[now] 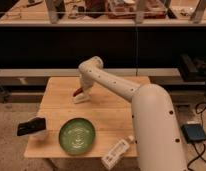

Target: Place the pepper on the white sponge

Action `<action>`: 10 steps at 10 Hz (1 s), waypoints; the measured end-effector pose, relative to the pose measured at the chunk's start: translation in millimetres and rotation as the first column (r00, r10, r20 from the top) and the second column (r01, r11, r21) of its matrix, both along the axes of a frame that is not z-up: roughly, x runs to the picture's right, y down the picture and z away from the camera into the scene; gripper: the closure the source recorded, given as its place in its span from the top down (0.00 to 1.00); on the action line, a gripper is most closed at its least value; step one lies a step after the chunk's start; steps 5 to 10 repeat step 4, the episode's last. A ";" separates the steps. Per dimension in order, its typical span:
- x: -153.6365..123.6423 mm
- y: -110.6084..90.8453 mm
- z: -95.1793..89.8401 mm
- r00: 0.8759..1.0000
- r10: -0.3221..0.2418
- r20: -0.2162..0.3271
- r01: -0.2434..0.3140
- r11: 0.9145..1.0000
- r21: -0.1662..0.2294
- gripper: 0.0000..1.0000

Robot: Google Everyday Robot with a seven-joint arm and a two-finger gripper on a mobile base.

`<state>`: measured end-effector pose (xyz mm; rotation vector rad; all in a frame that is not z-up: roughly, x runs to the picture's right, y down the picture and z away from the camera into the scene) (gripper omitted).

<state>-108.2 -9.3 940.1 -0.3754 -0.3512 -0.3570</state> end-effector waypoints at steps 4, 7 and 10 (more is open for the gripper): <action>-0.6 3.5 2.9 1.000 -0.002 0.003 0.002 1.000 -0.017 0.63; -0.6 3.5 2.9 1.000 -0.002 0.003 0.002 1.000 -0.017 0.63; -0.6 3.5 2.9 1.000 -0.002 0.003 0.002 1.000 -0.017 0.63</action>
